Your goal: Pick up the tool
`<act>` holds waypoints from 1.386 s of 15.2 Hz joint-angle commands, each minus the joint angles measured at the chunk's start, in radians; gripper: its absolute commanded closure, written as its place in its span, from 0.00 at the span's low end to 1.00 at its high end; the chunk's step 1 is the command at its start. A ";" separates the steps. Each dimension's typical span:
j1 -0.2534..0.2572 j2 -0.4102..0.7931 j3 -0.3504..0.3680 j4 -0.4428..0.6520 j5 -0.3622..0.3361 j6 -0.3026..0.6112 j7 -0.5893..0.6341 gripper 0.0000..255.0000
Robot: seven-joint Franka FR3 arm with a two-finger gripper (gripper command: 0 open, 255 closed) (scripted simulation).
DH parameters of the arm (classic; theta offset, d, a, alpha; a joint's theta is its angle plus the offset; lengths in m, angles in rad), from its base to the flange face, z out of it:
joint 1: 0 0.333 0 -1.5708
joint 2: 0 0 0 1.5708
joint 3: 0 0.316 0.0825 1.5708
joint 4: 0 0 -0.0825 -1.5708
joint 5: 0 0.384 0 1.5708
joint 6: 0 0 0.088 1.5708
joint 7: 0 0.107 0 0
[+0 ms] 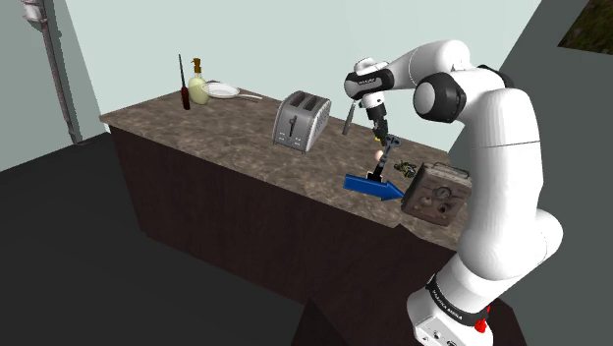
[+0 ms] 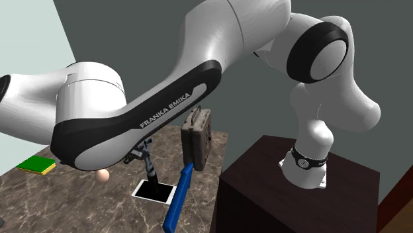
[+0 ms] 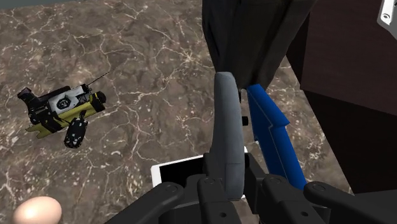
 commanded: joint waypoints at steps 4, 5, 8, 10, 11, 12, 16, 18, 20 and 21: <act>0.000 0.000 0.000 0.000 0.000 0.000 0.000 1.00; 0.000 0.000 0.000 0.000 0.000 0.000 0.000 1.00; 0.001 -0.008 -0.002 0.014 -0.002 -0.021 -0.007 1.00; 0.002 -0.014 -0.003 0.031 -0.003 -0.042 -0.015 1.00; 0.002 -0.017 -0.004 0.039 -0.004 -0.052 -0.019 1.00; 0.003 -0.019 -0.005 0.048 -0.005 -0.063 -0.023 1.00; 0.003 -0.027 -0.008 0.087 -0.008 -0.107 -0.040 1.00; 0.003 -0.030 -0.010 0.109 -0.010 -0.130 -0.048 1.00; 0.003 -0.031 -0.011 0.133 -0.012 -0.154 -0.058 1.00; 0.003 -0.031 -0.012 0.146 -0.012 -0.166 -0.063 1.00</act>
